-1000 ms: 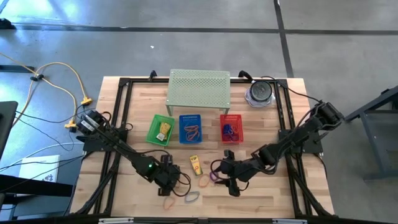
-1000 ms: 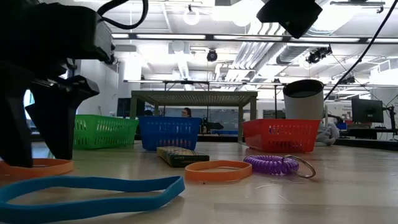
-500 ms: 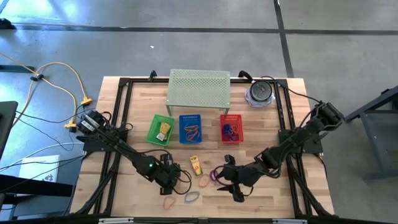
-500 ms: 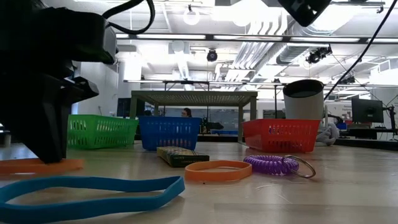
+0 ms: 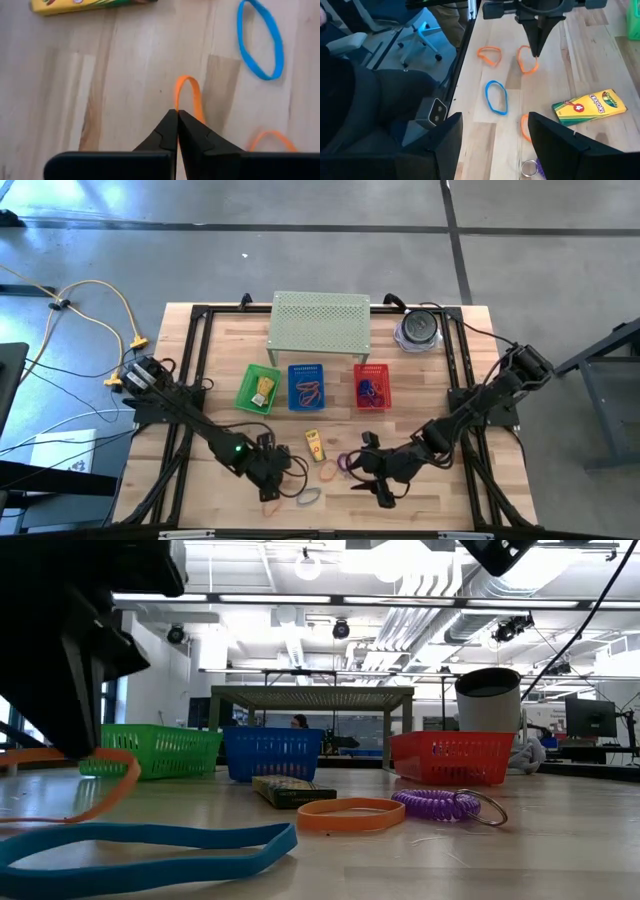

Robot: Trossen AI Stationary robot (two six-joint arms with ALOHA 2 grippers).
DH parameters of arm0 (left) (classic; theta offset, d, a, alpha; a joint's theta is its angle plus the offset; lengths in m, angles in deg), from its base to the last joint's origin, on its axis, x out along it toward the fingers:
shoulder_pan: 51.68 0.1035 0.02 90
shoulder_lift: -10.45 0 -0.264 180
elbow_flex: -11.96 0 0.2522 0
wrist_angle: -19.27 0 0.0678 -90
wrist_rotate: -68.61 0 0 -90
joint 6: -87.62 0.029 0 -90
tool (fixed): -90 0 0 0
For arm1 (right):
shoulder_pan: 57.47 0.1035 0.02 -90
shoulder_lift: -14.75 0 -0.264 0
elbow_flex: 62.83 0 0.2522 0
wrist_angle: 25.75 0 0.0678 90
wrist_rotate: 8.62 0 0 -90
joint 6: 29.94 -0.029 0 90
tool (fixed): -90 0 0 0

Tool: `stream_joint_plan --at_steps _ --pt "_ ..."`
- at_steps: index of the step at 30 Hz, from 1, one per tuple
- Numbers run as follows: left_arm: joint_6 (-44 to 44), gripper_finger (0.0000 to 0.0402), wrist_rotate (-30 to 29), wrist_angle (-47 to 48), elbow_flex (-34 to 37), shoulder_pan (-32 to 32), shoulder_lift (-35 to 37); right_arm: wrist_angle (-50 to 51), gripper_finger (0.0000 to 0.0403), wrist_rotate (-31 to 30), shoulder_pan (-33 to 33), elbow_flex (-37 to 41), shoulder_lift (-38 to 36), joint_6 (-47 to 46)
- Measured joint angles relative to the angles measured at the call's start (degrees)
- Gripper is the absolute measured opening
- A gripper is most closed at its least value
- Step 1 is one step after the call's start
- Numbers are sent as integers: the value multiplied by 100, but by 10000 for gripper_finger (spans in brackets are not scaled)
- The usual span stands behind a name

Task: Pick & Place Office Desk Supplies
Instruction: Put the orange rubber band into the blue bin

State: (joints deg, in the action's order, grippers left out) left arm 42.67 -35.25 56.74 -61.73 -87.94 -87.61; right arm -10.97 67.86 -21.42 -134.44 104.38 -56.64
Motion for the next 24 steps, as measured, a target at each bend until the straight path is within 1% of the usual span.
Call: stream_joint_plan --at_steps 4,8,16,20,24 --pt "-157 1 -201 -16 -365 22 24 4 215 -58 72 0 -2 0" --pt "257 0 -248 128 -757 171 41 2 215 -525 299 0 85 -23" --pt "984 0 -479 1332 -1828 795 41 -295 215 -1491 759 -2 82 -178" --pt "1438 0 -707 2073 -2309 1234 43 -386 215 -1499 888 -2 81 -180" --pt "1512 0 -782 2888 -2543 1887 46 -476 215 -1519 967 -2 81 -203"
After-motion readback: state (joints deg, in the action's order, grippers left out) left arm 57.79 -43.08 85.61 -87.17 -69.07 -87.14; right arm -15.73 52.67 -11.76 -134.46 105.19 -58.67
